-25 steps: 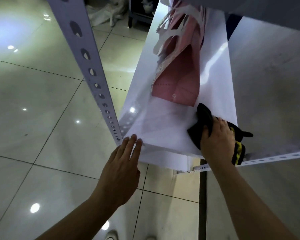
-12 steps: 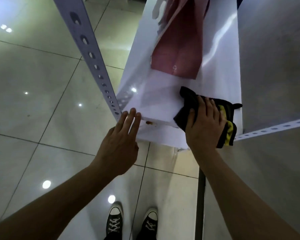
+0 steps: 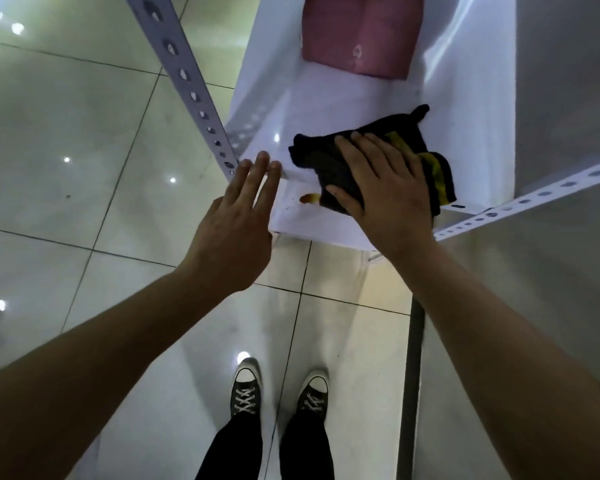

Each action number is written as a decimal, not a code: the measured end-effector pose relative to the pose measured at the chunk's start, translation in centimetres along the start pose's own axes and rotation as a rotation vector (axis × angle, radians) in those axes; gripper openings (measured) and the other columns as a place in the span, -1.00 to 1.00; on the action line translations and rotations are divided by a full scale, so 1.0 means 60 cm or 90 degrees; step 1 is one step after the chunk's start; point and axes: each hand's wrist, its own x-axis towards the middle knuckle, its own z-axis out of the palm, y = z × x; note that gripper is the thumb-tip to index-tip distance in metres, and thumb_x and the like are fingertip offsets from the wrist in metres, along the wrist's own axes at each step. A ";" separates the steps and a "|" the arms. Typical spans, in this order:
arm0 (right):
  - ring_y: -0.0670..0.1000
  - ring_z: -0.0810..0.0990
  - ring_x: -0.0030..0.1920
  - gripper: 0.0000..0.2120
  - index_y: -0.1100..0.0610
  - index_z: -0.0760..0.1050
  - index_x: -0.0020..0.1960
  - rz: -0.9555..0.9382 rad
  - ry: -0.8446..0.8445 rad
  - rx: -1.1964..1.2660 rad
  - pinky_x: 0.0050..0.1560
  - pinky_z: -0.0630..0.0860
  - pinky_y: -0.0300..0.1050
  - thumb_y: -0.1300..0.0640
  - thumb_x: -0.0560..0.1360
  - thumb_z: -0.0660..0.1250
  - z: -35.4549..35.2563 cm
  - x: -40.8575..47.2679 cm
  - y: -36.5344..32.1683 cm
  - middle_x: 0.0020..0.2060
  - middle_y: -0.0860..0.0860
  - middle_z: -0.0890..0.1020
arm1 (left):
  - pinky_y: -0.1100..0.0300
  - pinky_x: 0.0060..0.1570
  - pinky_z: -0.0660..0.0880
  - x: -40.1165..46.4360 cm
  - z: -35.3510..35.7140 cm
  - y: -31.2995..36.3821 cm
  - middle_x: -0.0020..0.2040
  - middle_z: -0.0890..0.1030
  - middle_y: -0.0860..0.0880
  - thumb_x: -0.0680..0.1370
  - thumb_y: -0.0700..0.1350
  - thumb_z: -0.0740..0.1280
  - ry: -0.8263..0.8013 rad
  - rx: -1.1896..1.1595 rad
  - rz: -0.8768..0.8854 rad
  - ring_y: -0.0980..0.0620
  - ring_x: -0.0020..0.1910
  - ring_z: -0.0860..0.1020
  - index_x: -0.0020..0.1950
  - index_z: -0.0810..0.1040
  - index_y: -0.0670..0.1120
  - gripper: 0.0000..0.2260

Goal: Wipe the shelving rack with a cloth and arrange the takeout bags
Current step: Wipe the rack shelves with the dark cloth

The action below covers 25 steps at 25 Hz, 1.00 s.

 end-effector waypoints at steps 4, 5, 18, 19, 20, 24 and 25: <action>0.14 0.53 0.37 -0.57 0.10 0.47 0.46 -0.019 0.084 -0.015 0.31 0.43 0.11 -0.09 0.67 0.27 -0.013 -0.059 0.094 0.38 0.06 0.57 | -0.02 0.38 0.32 -0.002 0.005 0.004 0.64 -0.19 -0.07 0.56 -0.19 0.23 0.022 -0.007 -0.012 -0.12 0.61 -0.14 0.62 -0.17 -0.11 -0.24; 0.15 0.53 0.37 -0.58 0.12 0.48 0.45 0.000 0.094 -0.012 0.30 0.44 0.12 -0.06 0.67 0.28 -0.014 -0.071 0.101 0.37 0.07 0.58 | -0.03 0.37 0.33 -0.003 0.007 0.005 0.64 -0.19 -0.05 0.55 -0.20 0.22 0.023 -0.016 -0.015 -0.13 0.61 -0.13 0.62 -0.18 -0.10 -0.24; 0.08 0.44 0.46 -0.54 0.07 0.45 0.48 0.023 -0.054 0.113 0.48 0.22 0.04 -0.08 0.66 0.16 -0.009 0.019 -0.041 0.43 0.03 0.52 | -0.06 0.44 0.26 -0.053 0.017 0.018 0.61 0.12 -0.13 0.57 -0.09 0.30 0.055 -0.094 -0.099 -0.19 0.54 0.17 0.60 0.11 -0.10 -0.36; 0.08 0.44 0.46 -0.56 0.08 0.45 0.48 0.067 -0.041 0.107 0.49 0.24 0.04 -0.07 0.67 0.17 -0.016 0.010 -0.023 0.43 0.04 0.52 | -0.06 0.42 0.28 -0.068 0.023 0.017 0.60 0.16 -0.13 0.56 -0.10 0.33 0.045 -0.099 -0.101 -0.19 0.52 0.21 0.59 0.16 -0.10 -0.36; 0.08 0.43 0.47 -0.57 0.09 0.44 0.48 0.132 -0.035 0.096 0.51 0.25 0.05 -0.05 0.68 0.17 -0.025 0.002 -0.003 0.44 0.04 0.51 | -0.06 0.40 0.30 -0.080 0.028 0.017 0.59 0.19 -0.12 0.54 -0.12 0.35 0.035 -0.106 -0.103 -0.20 0.51 0.24 0.57 0.21 -0.10 -0.38; 0.11 0.32 0.53 -0.56 0.12 0.37 0.52 0.397 -0.091 0.062 0.54 0.17 0.10 0.01 0.70 0.09 -0.044 0.025 0.061 0.51 0.08 0.41 | -0.02 0.39 0.32 -0.102 0.042 0.028 0.57 0.24 -0.09 0.52 -0.16 0.40 -0.003 -0.143 -0.108 -0.17 0.47 0.29 0.52 0.33 -0.09 -0.43; 0.12 0.30 0.54 -0.56 0.12 0.36 0.52 0.438 -0.110 0.060 0.54 0.16 0.09 0.02 0.70 0.08 -0.043 0.043 0.071 0.52 0.09 0.39 | -0.02 0.38 0.34 -0.104 0.044 0.030 0.56 0.26 -0.10 0.51 -0.17 0.41 0.002 -0.153 -0.104 -0.17 0.46 0.31 0.50 0.35 -0.09 -0.44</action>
